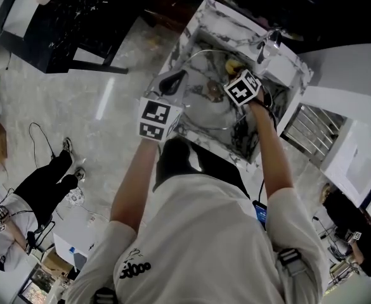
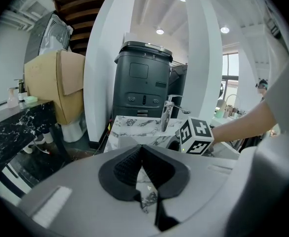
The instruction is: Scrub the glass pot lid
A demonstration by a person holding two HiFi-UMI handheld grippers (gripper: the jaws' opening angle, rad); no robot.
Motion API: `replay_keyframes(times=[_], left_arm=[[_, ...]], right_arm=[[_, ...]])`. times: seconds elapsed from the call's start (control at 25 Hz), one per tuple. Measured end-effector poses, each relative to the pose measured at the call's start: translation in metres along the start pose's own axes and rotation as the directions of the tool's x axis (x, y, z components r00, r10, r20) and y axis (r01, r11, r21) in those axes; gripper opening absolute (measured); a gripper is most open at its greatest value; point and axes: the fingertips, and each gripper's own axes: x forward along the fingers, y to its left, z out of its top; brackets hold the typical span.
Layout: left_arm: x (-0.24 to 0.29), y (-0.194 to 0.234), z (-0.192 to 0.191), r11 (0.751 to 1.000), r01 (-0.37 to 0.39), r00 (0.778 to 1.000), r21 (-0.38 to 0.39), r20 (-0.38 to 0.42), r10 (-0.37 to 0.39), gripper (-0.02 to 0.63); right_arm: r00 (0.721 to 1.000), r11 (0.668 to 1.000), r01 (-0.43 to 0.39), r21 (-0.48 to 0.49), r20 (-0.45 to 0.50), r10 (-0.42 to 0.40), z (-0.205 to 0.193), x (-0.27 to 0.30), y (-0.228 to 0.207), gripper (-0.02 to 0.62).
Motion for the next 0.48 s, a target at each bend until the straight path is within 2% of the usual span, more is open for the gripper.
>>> replay_keyframes(times=[0.16, 0.48], left_arm=[[0.000, 0.007, -0.001, 1.000, -0.016, 1.000, -0.013, -0.007, 0.016, 0.011], [-0.003, 0.014, 0.000, 0.999, -0.035, 0.999, -0.028, -0.005, 0.035, 0.011]], right_arm=[[0.999, 0.999, -0.003, -0.035, 0.039, 0.005, 0.017, 0.007, 0.004, 0.054], [0.995, 0.993, -0.054, -0.109, 0.081, 0.063, 0.046, 0.016, 0.025, 0.055]])
